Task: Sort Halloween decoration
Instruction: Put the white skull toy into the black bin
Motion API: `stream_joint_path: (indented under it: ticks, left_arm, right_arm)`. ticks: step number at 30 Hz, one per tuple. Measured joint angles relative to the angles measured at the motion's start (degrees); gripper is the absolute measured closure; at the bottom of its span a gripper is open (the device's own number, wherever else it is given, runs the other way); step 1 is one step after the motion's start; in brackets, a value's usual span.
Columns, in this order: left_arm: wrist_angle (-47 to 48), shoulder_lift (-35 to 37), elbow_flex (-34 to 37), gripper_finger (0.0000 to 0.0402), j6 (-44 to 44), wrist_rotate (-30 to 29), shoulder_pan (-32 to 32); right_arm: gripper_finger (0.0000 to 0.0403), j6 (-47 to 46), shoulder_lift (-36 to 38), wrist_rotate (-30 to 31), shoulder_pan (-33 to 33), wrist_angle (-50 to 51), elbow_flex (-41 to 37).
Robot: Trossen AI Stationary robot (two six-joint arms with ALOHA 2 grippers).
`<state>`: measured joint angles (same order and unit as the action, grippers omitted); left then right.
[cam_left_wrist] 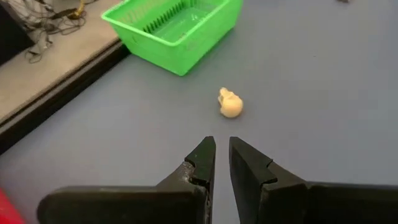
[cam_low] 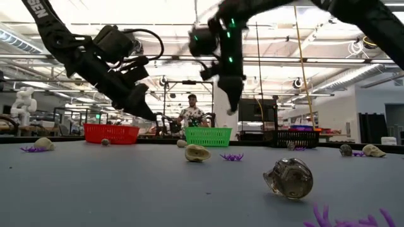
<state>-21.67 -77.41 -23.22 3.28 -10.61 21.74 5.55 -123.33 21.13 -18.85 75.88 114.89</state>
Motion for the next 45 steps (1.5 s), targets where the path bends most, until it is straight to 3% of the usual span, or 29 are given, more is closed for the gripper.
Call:
stream_joint_path:
  ticks: [9,16,37,45]
  left_arm:
    - [0.1,0.0,0.0,0.0362,-2.4,0.1,2.9]
    - [0.0,0.0,0.0,0.0362,-2.3,0.1,3.1]
    - [1.5,0.0,0.0,0.0362,-2.6,0.1,3.0]
    - [1.8,0.0,0.0,0.0362,-2.3,4.2,3.0]
  right_arm:
    - [0.036,2.5,0.1,-1.5,-18.6,1.0,-2.8]
    - [0.036,2.8,0.1,-3.3,-25.5,-1.8,-9.2]
    - [0.0357,3.2,0.0,-8.1,-31.9,-8.7,-11.1]
    - [0.0289,1.8,0.0,-7.7,-31.4,-8.0,-11.1]
